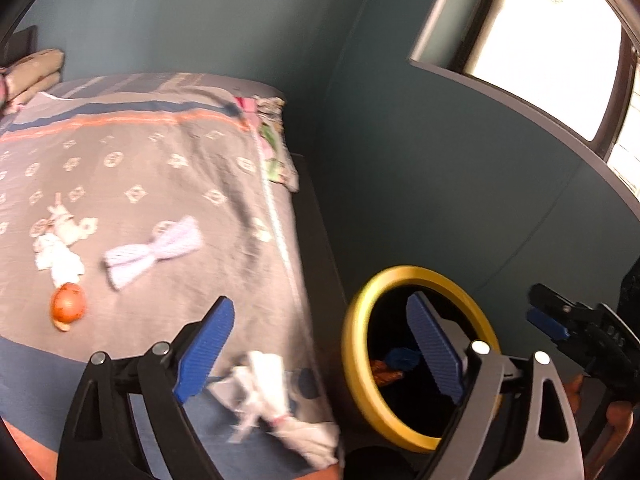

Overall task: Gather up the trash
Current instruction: 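Move both open tools back toward the remaining items on the bed, then grasp the tangerine with the left tool while the right tool grasps the lavender foam net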

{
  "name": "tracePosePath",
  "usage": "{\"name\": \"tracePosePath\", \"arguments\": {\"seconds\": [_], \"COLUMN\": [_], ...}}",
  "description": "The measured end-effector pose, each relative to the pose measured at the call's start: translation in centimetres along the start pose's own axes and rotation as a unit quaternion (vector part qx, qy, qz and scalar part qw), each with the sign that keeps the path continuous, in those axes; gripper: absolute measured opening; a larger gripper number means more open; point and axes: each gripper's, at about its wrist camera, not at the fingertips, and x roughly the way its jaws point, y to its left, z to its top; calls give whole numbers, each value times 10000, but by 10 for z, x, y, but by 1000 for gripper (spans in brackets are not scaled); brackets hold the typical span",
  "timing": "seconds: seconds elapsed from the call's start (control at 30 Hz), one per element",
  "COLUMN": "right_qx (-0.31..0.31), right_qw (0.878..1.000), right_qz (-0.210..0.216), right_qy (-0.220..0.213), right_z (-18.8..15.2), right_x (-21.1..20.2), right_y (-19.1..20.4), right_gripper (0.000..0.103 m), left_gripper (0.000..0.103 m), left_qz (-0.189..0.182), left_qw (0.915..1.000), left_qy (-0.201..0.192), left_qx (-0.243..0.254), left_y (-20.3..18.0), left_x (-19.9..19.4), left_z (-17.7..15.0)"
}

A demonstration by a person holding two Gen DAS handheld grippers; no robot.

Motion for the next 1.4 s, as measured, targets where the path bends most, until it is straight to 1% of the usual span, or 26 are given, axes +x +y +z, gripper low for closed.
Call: {"name": "tracePosePath", "arguments": {"seconds": [0.13, 0.3, 0.6, 0.9, 1.1, 1.23, 1.4], "right_qx": [-139, -347, -774, -955, -1108, -1137, -1222], "right_qw": [9998, 9989, 9950, 9897, 9835, 9800, 9741], "right_qz": [112, 251, 529, 697, 690, 701, 641], "right_qy": [59, 163, 359, 813, 1250, 1478, 1791], "right_z": [1, 1, -4, -18, -32, -41, -54], "right_x": [6, 14, 42, 98, 151, 183, 229], "right_y": [20, 46, 106, 164, 200, 216, 232], "right_gripper": [77, 78, 81, 81, 81, 81, 81], "left_gripper": [88, 88, 88, 88, 88, 88, 88], "left_qz": [279, 576, 1123, 1615, 1870, 1931, 2003], "left_qw": [9995, 9976, 9913, 9820, 9751, 9720, 9700], "left_qy": [-121, -199, -242, -151, -117, -60, 113], "left_qx": [-123, -323, -643, -969, -1184, -1337, -1372], "left_y": [27, 63, 125, 189, 229, 249, 265], "left_x": [-11, -23, -33, -24, -12, 0, 19], "left_z": [4, 7, 6, -3, -11, -17, -23]}}
